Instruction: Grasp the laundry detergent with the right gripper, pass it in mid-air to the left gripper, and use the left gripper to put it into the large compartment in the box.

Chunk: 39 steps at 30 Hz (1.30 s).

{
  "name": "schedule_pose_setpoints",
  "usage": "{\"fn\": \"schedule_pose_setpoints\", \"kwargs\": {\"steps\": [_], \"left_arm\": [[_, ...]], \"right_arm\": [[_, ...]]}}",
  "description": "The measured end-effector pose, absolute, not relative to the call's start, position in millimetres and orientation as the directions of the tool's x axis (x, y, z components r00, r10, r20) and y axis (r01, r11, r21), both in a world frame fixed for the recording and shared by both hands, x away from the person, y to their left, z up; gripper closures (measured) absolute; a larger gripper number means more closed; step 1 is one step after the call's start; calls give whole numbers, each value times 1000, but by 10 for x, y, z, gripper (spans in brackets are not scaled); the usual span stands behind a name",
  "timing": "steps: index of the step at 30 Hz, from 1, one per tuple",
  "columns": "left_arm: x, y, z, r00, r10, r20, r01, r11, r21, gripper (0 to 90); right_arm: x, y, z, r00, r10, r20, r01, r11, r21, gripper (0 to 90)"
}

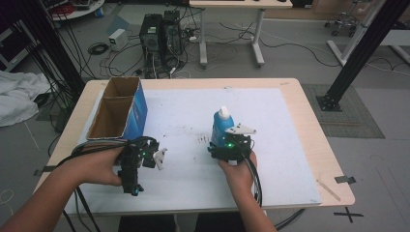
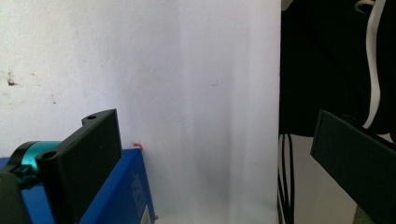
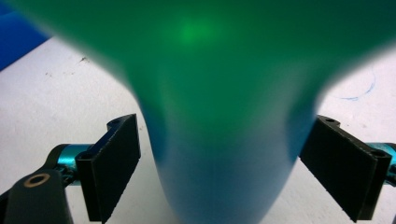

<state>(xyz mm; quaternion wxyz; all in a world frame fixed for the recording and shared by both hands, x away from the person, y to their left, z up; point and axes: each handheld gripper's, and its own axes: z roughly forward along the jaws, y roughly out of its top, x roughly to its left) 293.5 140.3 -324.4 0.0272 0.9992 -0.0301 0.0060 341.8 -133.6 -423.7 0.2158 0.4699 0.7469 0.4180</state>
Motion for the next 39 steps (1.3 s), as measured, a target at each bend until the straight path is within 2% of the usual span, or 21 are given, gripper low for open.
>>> {"fn": "schedule_pose_setpoints", "kwargs": {"steps": [12, 17, 23, 30, 33, 39], "left_arm": [[2930, 1418, -3245, 998, -59, 15, -60, -997, 51, 19], [2932, 1421, -3245, 998, -58, 14, -59, -997, 51, 19], [2934, 1420, -3239, 998, -57, 16, -57, -997, 50, 19], [2938, 1412, -3238, 998, -60, 17, -60, -997, 49, 19], [2939, 1411, -3245, 998, -58, 15, -59, -997, 48, 19], [2942, 1415, -3256, 998, -55, 14, -56, -997, 49, 19]], "right_arm": [[3401, -1265, -4251, -423, 904, 65, 469, 158, 869, 127], [3393, -1251, -4275, -415, 908, 53, 459, 159, 874, 159], [3385, -1246, -4275, -412, 910, 46, 447, 158, 881, 244], [3390, -1233, -4296, -404, 914, 29, 444, 168, 880, 274], [3390, -1227, -4297, -397, 917, 29, 439, 162, 884, 327], [3388, -1211, -4301, -393, 919, 24, 434, 163, 886, 340]]}}
